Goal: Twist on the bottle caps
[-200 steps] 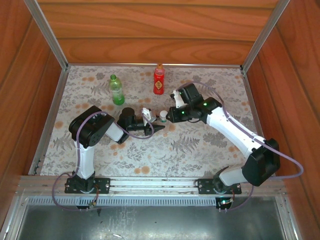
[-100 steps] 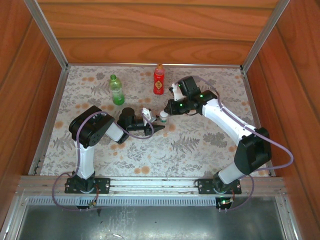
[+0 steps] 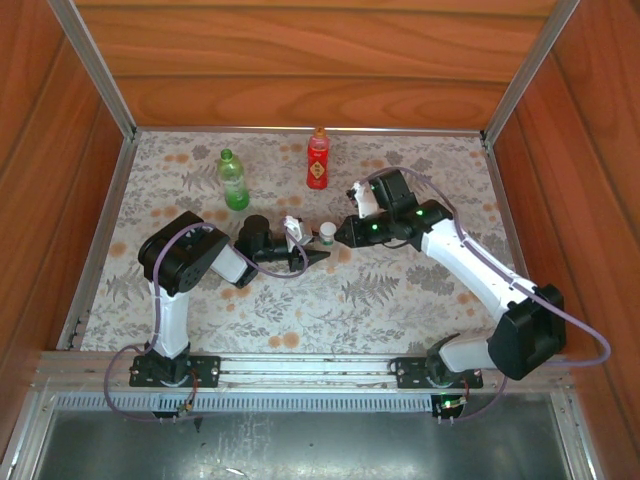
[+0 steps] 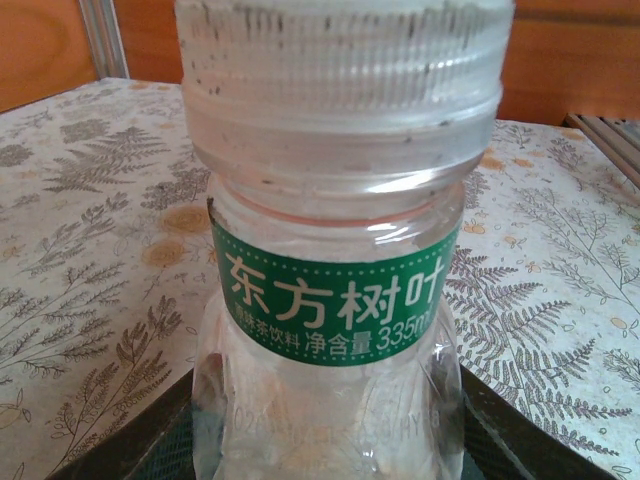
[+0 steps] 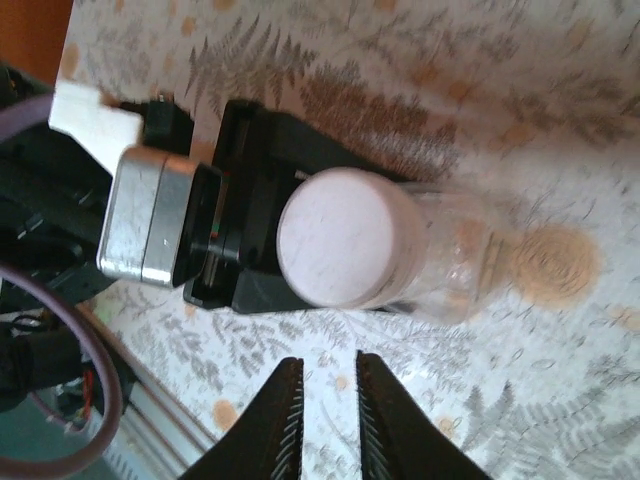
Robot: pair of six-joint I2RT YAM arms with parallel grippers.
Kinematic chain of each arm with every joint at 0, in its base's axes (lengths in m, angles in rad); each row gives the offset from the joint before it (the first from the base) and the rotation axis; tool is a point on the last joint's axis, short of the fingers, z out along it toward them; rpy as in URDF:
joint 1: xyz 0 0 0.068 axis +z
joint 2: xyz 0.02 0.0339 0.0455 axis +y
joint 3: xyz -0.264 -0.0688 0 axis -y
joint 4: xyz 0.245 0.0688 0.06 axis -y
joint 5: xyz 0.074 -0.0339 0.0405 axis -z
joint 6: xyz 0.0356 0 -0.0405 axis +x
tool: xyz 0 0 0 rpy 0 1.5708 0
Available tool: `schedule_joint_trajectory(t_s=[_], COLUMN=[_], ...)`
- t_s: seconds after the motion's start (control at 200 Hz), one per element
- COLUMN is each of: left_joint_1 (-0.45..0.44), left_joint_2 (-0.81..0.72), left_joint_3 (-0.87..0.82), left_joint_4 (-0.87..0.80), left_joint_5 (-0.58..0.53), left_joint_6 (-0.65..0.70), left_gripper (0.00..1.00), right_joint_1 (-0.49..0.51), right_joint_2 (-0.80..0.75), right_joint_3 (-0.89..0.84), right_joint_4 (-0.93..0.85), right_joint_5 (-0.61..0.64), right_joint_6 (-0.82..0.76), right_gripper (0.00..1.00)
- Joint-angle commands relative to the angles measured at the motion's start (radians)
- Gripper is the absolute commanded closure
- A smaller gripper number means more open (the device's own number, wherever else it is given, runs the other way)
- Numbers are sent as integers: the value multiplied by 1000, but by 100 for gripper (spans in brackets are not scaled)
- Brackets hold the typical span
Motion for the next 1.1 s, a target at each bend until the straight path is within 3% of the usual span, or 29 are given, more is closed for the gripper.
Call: schedule_joint_trajectory(t_s=[0.0, 0.28, 0.385, 0.7, 0.805, 0.974, 1.094], left_joint_1=[-1, -2, -1, -2, -3, -3, -7], left_joint_2=[16, 16, 15, 12, 3, -56, -144], left_joint_3=[12, 9, 9, 12, 9, -25, -48], left_joint_4=[9, 9, 9, 9, 9, -21, -134], left_joint_5=[8, 7, 5, -1, -10, -35, -59], left_joint_6=[-9, -7, -6, -12, -14, 19, 95], left_gripper=[50, 50, 50, 50, 50, 50, 50], right_joint_1=[-14, -29, -27, 10, 10, 11, 22], right_joint_2=[28, 187, 164, 5, -36, -102, -152], right_joint_3=[40, 160, 113, -46, -29, 0, 12], right_joint_4=[49, -12, -27, -18, -40, -78, -122], right_joint_5=[46, -37, -85, -167, -76, 39, 71], right_joint_6=[-8, -63, -59, -22, -84, -253, -499], right_gripper=[75, 74, 80, 78, 71, 41, 31])
